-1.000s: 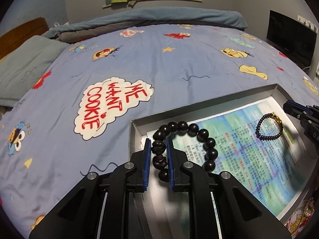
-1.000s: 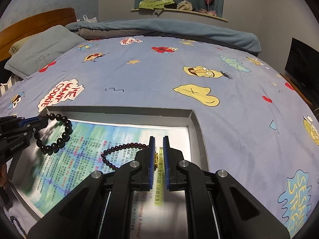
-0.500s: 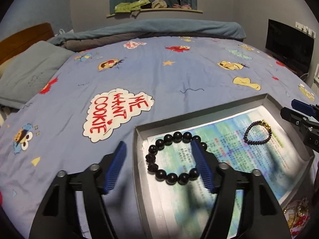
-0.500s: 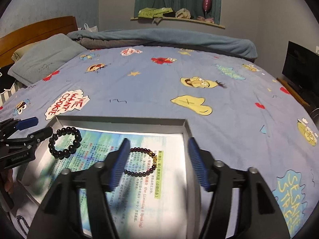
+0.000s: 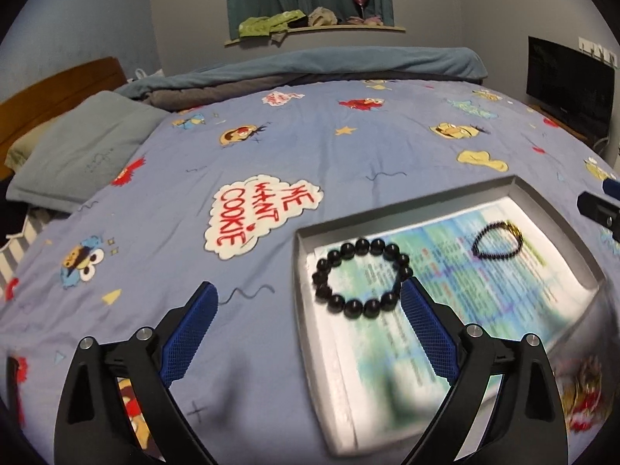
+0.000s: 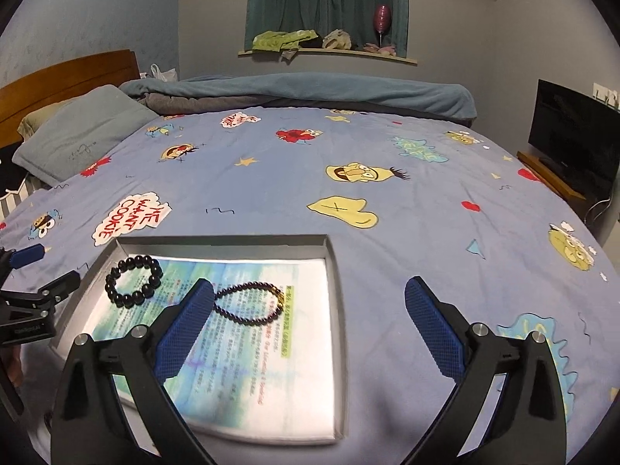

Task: Organize jewelry
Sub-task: 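Withdraw both open grippers from the box back to the jewelry pile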

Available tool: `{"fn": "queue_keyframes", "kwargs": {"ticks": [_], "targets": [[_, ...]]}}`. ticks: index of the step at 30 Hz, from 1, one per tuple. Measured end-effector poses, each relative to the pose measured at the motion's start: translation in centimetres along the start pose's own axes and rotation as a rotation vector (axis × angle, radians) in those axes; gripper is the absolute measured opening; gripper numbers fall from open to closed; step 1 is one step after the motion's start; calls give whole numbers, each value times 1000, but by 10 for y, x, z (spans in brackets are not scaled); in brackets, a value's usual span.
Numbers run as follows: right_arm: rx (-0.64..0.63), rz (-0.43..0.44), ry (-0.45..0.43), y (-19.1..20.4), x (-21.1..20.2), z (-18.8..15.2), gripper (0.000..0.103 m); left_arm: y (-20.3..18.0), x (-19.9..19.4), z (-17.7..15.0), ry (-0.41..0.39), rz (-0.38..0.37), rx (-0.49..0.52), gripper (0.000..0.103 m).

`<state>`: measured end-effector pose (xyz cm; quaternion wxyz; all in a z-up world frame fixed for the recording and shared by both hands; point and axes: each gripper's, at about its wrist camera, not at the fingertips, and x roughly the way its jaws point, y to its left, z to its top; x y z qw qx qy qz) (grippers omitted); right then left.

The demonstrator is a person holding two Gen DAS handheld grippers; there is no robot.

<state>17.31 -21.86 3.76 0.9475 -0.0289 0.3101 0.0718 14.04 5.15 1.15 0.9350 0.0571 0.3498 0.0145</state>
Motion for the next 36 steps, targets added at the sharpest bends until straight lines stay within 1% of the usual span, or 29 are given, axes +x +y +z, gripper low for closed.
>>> {"fn": "queue_keyframes", "kwargs": {"ticks": [4,7,12,14,16,24,28,32,36], "targets": [[9,-6,0,-4,-14,-6,97,5,-14,-11,4,1,1,95],[12,3,-7,-4,-28,-13,97,8,-25,-18,4,-17,-8,95],[-15,-7,4,-4,-46,-39,97,10,-46,-29,-16,-5,4,95],[-5,-12,14,-8,-50,-47,97,13,-52,-35,-15,-17,-12,95],[6,2,15,-8,-56,-55,97,15,-58,-42,-12,-34,-25,95],[-3,48,-16,-2,-86,-80,97,14,-76,-72,15,-68,-17,95],[6,64,-10,-2,-93,-88,97,7,-81,-84,29,-63,9,95],[4,68,-7,-4,-100,-95,97,2,-86,-96,45,-82,15,95],[7,79,14,-7,-103,-104,97,-6,-89,-109,67,-98,33,95]]}}
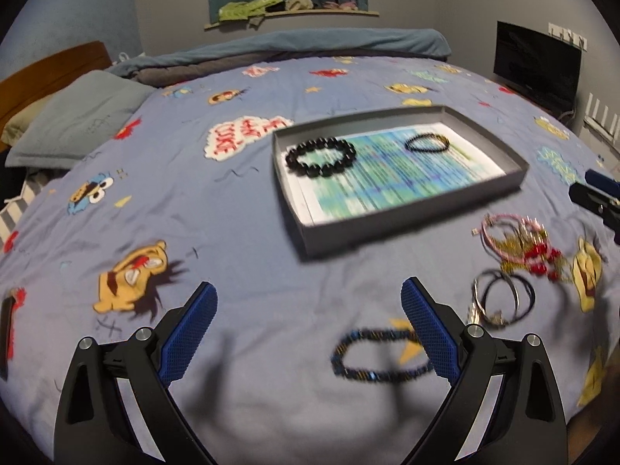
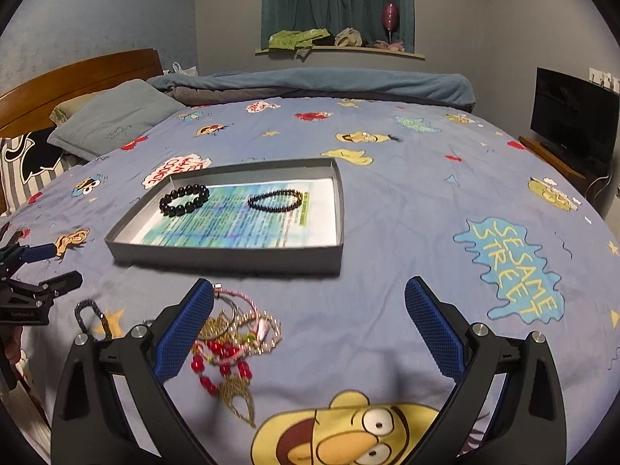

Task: Organize jewelry
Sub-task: 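Withdraw both open grippers from the box back to the jewelry pile, then grasp the blue-and-gold beaded bracelet with the left gripper while the right grasps the pink string bracelet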

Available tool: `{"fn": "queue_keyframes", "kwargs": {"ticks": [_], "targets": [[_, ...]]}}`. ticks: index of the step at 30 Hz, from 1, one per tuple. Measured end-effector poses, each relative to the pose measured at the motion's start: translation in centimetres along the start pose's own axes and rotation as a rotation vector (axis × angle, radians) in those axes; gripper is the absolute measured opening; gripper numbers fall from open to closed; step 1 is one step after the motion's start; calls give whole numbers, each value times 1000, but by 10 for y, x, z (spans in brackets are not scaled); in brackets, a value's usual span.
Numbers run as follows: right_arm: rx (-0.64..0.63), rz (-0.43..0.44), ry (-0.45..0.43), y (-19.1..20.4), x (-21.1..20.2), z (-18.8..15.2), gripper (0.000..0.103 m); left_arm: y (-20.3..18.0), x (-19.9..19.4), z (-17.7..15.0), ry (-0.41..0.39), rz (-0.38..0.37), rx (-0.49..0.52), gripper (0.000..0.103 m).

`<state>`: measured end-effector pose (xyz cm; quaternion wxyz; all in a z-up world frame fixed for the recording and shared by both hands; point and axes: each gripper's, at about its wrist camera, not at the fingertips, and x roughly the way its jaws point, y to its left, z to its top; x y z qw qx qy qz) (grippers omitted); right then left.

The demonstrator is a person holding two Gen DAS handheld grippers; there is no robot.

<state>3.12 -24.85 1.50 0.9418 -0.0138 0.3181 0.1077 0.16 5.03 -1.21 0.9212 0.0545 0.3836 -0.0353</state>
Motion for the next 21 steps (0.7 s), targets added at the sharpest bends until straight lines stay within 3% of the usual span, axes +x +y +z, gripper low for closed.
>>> {"fn": "queue_keyframes", "kwargs": {"ticks": [4,12,13,15,16,18,19,21], "targets": [[1,16,24,0,-1,-9,98,-4,-5,-11,4,9,15,95],[-45,55,56,14,5,-18,94,-5,-2,-31,88,-61,-9,95],[-52,58,63,16,6,-17,90,-5,-1,-32,93,-67,-9,95],[-66,66,83,20,9,-18,71,-7,-3,-35,96,-80,2,93],[-73,68,96,22,11,-19,67,-8,-3,-36,94,-79,10,93],[-85,79,116,26,14,-21,49,-8,-6,-37,85,-76,23,91],[-87,81,121,27,16,-21,45,-8,-7,-37,83,-78,26,89],[-81,78,122,26,18,-20,30,-7,-6,-37,91,-89,31,68]]}}
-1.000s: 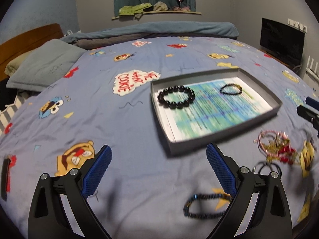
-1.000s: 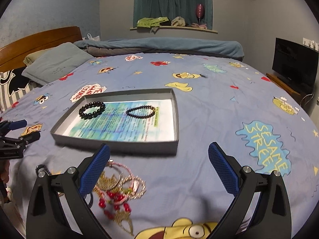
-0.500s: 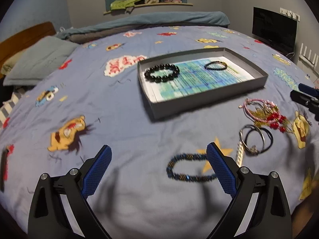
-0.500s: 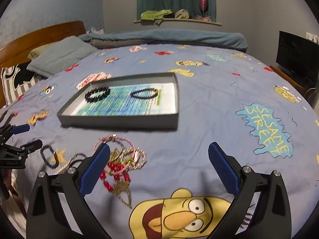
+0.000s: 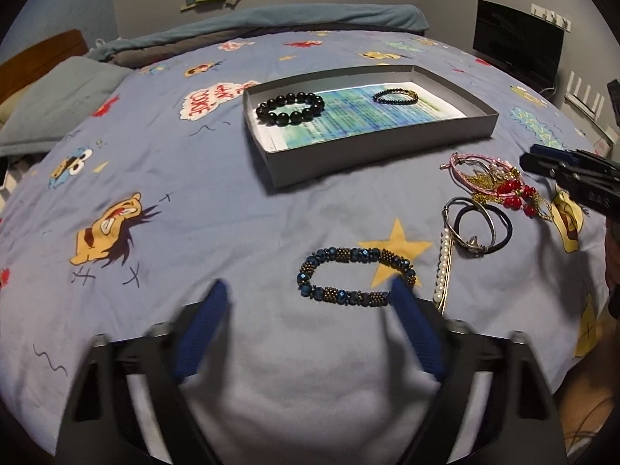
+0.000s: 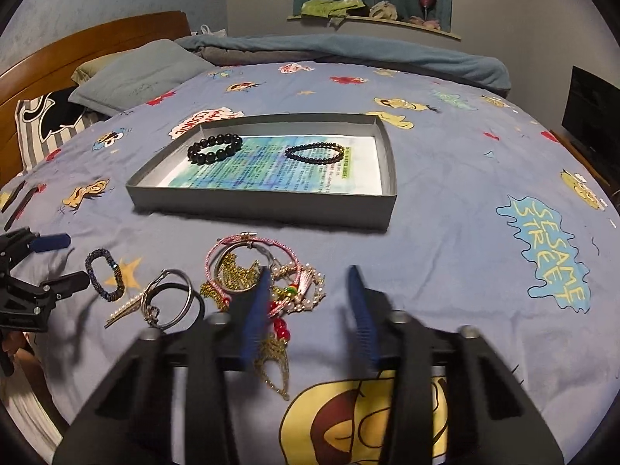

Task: Organize jewelry
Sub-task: 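Grasp the blue-and-gold beaded bracelet with the left gripper while the right grasps the pink string bracelet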

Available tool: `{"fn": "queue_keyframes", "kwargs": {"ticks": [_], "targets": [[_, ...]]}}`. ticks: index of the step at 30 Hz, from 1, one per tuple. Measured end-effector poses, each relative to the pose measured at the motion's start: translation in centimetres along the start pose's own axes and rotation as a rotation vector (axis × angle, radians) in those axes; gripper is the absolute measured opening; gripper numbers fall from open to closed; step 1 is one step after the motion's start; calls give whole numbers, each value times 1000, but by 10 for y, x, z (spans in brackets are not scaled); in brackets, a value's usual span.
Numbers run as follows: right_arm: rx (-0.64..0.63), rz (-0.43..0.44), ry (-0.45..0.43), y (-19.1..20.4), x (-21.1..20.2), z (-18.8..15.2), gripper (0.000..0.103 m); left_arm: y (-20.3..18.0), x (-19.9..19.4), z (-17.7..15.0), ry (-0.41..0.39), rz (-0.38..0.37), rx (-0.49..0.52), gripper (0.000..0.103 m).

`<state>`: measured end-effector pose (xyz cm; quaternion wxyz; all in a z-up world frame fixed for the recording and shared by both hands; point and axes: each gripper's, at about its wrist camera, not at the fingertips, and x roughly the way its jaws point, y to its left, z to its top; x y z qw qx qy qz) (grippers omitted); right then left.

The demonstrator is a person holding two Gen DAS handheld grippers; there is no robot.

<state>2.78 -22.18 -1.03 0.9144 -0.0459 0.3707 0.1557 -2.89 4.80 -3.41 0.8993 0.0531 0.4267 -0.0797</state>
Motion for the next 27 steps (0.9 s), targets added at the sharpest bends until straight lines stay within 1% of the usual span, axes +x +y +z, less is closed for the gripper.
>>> {"fn": "queue_keyframes", "kwargs": {"ticks": [3,4,6,8,10,13,16,23,25,26,27], "targets": [[31,13,-3,-9,3,6,27,-1,4,0,25,-6,6,59],[33,19,-2,-10,4,7,26,-2,4,0,26,-8,12,57],[31,22,7,-12,8,10,21,-4,4,0,25,-14,23,51],[25,42,25,-9,10,9,18,-6,5,0,29,-24,31,48],[14,63,42,-4,11,8,17,-6,5,-1,33,-26,37,48],[0,51,58,-2,12,7,17,-4,6,-2,40,-36,39,46],[13,66,93,-2,19,4,17,-4,9,-1,43,-40,39,46],[1,86,121,2,30,1,18,-5,19,0,61,-42,51,45],[28,101,116,-1,29,2,15,-3,21,1,66,-51,38,40],[43,119,113,-4,28,2,10,-2,20,2,66,-57,30,35],[52,123,113,-4,27,3,10,-1,20,2,65,-67,19,24]]}}
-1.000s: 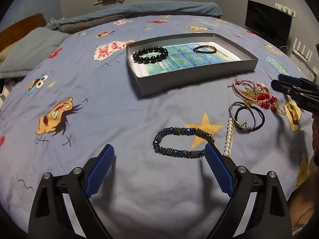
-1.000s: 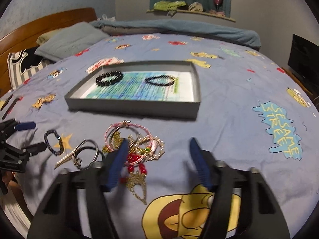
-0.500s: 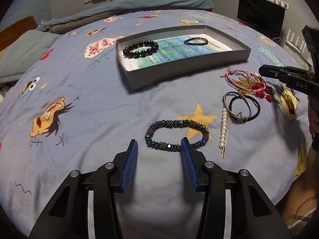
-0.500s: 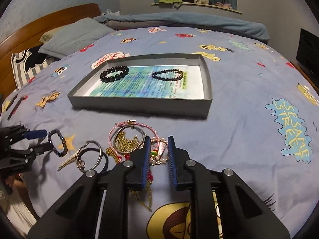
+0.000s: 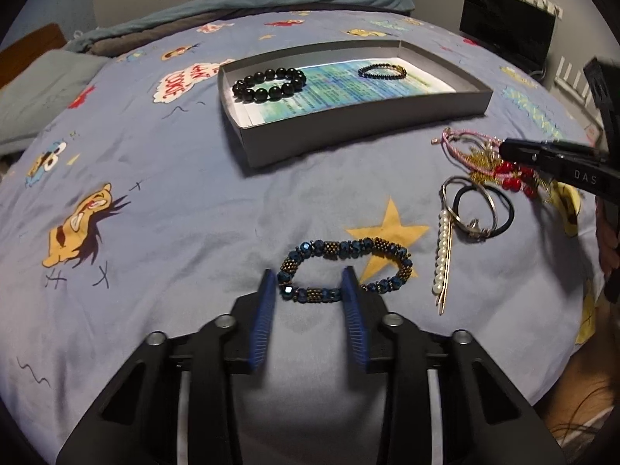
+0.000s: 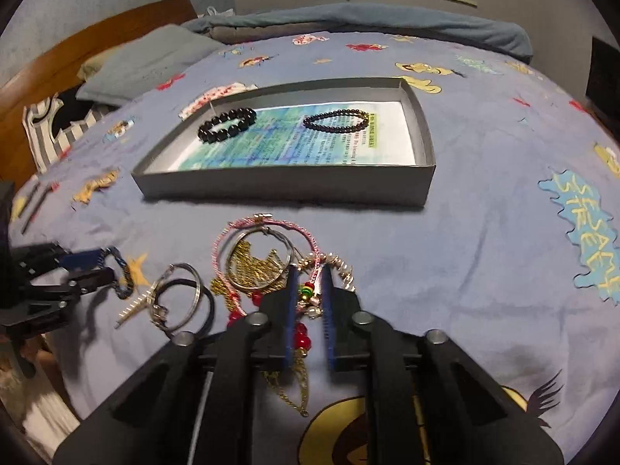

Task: Organize jewelry
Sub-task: 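Grasp the blue-and-gold beaded bracelet with the left gripper while the right grasps the pink string bracelet, then carry both bracelets into the grey box and open both grippers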

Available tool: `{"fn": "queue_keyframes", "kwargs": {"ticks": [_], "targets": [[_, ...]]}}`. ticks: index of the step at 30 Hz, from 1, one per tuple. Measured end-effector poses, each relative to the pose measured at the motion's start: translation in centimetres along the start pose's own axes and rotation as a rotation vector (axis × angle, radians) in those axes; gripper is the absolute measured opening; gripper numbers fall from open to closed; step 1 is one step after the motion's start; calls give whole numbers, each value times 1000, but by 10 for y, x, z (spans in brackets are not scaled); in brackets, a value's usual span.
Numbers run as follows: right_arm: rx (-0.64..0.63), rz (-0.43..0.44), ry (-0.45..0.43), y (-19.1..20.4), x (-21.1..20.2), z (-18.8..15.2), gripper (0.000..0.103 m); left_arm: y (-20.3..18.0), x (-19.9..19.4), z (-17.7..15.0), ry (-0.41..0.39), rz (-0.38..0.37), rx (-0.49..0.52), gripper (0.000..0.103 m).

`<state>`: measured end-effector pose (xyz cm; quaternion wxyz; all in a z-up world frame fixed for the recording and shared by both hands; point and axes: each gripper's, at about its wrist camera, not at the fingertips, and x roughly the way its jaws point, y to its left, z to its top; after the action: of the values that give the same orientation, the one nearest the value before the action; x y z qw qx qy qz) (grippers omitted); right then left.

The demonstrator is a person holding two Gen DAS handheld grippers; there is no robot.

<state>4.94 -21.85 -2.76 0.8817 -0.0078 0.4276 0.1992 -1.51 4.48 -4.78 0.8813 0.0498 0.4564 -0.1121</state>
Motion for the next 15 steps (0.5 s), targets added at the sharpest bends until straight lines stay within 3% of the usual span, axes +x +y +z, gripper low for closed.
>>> {"fn": "queue_keyframes", "kwargs": {"ticks": [2,10,15], "targets": [[8,6,-20,-1,-4,0,8,2,-1,1,-5,15,-1,8],[-11,-4,-104,0,-24,4,6,1,-12,2,-59,23,4,8],[-26,-16,-185,1,-43,7,6,-3,-34,7,-163,34,14,7]]}}
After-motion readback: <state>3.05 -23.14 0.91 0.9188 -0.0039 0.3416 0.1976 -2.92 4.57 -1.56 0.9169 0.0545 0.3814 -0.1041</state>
